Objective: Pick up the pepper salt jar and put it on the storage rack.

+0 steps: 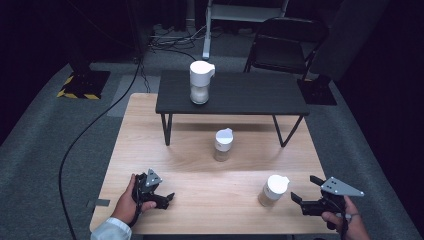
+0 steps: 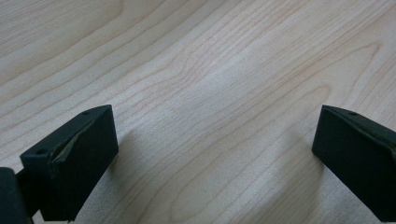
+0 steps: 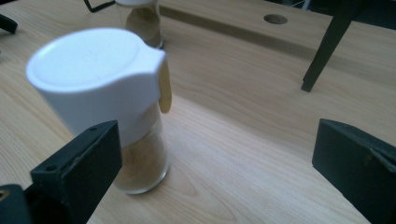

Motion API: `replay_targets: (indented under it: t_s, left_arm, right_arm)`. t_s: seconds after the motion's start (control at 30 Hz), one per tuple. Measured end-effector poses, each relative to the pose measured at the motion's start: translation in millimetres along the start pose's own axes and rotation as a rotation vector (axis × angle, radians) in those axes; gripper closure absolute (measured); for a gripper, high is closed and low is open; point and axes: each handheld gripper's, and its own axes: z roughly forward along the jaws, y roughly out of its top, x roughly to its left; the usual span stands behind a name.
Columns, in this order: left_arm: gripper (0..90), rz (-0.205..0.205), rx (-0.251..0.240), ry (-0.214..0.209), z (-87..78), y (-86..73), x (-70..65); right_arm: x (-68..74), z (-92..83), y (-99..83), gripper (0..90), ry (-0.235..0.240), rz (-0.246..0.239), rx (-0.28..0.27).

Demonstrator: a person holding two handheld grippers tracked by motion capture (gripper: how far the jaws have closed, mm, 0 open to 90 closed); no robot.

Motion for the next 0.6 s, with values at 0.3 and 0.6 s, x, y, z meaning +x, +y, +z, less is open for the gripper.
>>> replay_targets:
  t_s: [0.3,0.6]
  left_arm:
    - [0.0,0.000,0.000,0.000,0.0,0.0,0.0]
    - [0.0,0.000,0.000,0.000,0.0,0.1,0.0]
  right_arm:
    - [2.6,3.5,24.4,1.4,0.045,-0.049,-0.037]
    - [-0.7,15.4,48.6,1.5,0.089,-0.081,-0.054]
